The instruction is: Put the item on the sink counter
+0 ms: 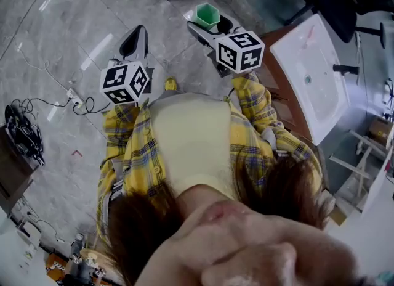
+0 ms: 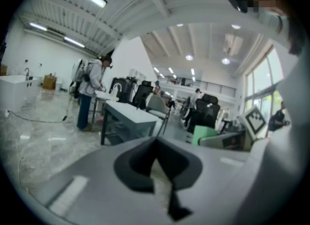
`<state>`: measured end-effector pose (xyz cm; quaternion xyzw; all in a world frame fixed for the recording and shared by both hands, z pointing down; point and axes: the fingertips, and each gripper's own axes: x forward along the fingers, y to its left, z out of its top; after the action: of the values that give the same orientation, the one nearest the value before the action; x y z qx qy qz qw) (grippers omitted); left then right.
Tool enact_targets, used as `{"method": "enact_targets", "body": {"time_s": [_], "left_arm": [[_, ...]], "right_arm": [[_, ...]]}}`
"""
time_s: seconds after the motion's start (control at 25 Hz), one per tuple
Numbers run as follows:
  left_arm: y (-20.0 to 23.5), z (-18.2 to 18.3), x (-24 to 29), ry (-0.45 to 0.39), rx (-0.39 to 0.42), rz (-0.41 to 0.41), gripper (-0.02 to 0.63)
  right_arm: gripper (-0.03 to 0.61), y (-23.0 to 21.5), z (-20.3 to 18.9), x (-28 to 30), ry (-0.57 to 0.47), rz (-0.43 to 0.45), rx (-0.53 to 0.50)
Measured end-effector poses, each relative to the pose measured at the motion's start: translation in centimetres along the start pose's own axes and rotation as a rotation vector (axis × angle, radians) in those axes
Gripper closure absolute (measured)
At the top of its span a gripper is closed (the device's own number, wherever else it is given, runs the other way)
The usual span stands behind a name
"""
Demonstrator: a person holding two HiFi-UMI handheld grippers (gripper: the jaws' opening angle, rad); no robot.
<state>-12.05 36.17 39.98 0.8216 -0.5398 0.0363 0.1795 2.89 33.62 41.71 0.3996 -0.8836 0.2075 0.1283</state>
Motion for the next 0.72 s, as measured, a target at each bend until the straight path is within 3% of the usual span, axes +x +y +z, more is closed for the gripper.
{"method": "enact_targets", "body": {"time_s": [0.4, 0.72], "left_arm": [[3.7, -0.2, 1.7, 0.041, -0.014, -0.033, 0.618], [5.0, 0.1, 4.9, 0.057, -0.024, -0.039, 0.618]], "right_arm": [[0.252, 0.3, 1.7, 3.6, 0.000, -0.043, 0.004], [0.253, -2.8, 2.8, 6.0, 0.008, -0.074, 0.015]]}}
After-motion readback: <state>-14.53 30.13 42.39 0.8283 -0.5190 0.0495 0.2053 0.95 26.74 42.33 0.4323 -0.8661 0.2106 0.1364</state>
